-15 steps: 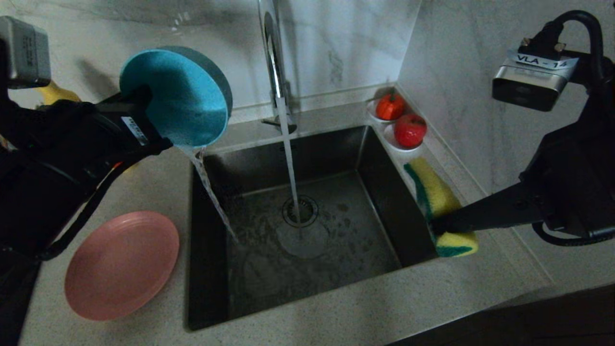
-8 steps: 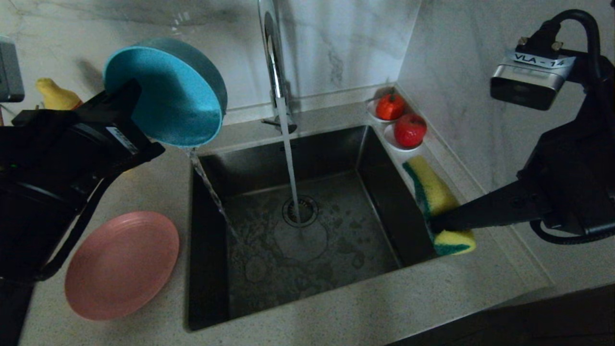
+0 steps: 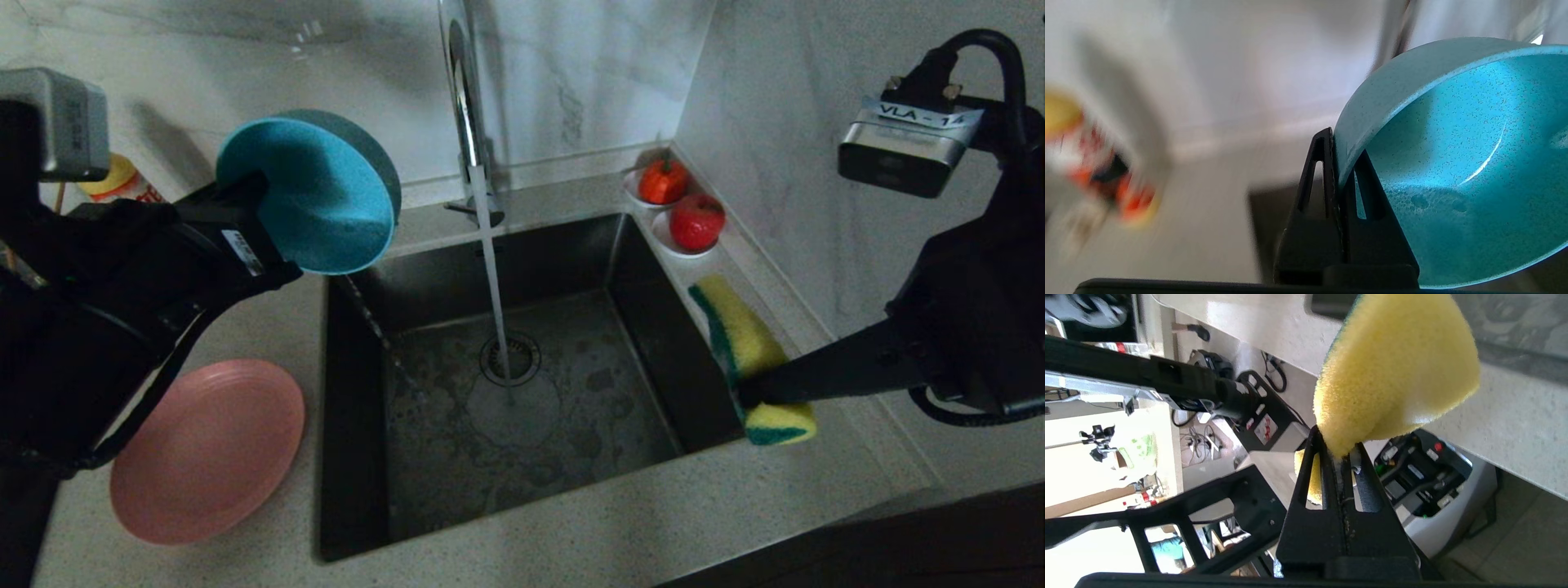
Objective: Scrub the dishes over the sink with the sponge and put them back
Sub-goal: Rinse the bowl, then place the bowl on the table
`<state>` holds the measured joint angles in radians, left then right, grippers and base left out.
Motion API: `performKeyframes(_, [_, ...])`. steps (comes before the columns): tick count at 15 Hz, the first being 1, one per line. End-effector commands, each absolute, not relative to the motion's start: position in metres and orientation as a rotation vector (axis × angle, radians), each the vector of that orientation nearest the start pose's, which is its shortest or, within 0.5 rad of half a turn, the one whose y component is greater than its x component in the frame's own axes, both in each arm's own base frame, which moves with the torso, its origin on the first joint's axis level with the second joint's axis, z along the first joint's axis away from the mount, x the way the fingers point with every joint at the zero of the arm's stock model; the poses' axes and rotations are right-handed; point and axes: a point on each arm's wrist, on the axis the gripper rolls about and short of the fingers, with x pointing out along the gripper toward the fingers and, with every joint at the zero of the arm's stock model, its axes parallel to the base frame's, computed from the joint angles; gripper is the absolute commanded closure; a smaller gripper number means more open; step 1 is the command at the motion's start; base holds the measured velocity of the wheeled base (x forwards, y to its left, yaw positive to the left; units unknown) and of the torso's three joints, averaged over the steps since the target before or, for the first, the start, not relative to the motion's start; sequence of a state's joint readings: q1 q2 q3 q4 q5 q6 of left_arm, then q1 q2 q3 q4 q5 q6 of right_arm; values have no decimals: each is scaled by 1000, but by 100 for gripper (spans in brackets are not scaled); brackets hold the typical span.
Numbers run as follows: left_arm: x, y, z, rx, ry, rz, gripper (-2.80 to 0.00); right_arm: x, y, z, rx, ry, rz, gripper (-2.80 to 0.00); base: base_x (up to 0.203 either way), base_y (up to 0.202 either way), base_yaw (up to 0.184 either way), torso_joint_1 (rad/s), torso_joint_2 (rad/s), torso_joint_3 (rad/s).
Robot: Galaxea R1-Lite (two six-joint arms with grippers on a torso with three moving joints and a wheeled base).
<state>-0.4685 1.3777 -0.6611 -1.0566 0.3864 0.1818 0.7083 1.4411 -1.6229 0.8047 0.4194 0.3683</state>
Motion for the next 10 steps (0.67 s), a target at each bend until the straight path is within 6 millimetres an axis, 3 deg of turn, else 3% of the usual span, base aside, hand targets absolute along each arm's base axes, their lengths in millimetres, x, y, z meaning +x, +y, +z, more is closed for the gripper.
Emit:
performKeyframes(1, [204,-92,268,79,-179,-10,0,145,136,339,215,857,930,0,0,0,0,0,0,0])
performKeyframes(6, [193,-86,264,169,126,15,0,140,131,340,209,840,910,0,0,0,0,0,0,0])
performKeyframes(8, [179,-79,267,200,277,-28,0,142,129,337,202,844,883,0,0,0,0,0,0,0])
performKeyframes(10, [160,-72,282,177,414,-95,0,141,128,336,202,848,880,0,0,0,0,0,0,0])
